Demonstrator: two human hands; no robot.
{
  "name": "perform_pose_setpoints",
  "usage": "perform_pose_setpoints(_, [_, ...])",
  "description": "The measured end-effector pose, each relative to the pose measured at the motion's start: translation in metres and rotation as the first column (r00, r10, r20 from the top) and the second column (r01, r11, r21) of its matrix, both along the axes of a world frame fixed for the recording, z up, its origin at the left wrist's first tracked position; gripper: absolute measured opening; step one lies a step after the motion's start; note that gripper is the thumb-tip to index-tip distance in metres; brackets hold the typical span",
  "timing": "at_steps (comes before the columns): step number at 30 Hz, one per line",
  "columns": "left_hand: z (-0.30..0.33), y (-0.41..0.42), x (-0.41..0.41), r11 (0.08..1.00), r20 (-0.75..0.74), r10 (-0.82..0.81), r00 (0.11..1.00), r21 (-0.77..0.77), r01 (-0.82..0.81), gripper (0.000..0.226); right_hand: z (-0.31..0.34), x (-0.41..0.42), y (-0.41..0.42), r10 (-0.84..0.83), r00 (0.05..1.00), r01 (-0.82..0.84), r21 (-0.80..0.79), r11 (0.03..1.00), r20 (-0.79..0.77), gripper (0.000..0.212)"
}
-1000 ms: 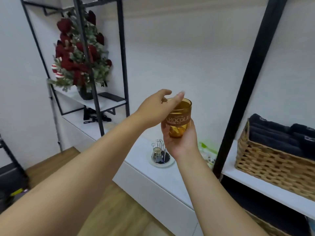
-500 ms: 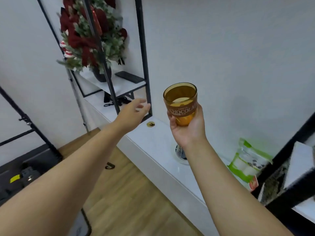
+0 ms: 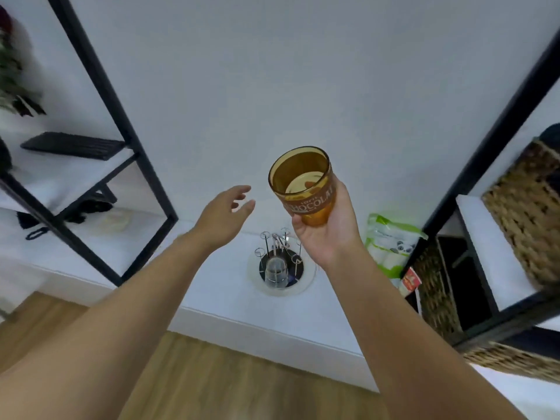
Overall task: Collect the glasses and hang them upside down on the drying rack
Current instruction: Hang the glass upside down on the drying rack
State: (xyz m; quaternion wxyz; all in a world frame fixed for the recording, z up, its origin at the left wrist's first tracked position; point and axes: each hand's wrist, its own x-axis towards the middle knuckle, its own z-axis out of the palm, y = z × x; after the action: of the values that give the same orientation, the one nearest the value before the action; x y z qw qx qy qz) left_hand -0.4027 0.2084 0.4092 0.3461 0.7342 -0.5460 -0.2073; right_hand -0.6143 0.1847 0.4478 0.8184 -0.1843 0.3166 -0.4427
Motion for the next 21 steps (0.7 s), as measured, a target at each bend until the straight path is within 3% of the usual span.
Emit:
perform_pose_setpoints(5, [-0.092,-0.047,0.02,0.992,0.022,-0.111,0.994,0.056,0.109,0.044,-0.045,0.021,-0.018,-0.115,0.993,0.114,-0.026,0.993,-0.016,0.054])
perform_pose_setpoints(10, [-0.192,-0.076,0.01,0.989,0.046,-0.131,0.99,0.079,0.127,0.05,-0.105,0.03,-0.032,-0.148,0.989,0.148,-0.082,0.986,0.0,0.035])
perform_pose_setpoints(16, [-0.27,-0.088,-0.007,0.978,0.2,-0.186,0.962,-0.054,0.201,0.057,-0.179,0.023,-0.033,-0.195,0.979,0.194,-0.022,0.981,-0.051,0.04])
perform_pose_setpoints(21, [-0.314,-0.089,-0.012,0.971,0.315,-0.21,0.925,-0.043,0.235,0.069,-0.226,0.012,-0.03,-0.257,0.964,0.258,0.014,0.966,-0.069,0.045])
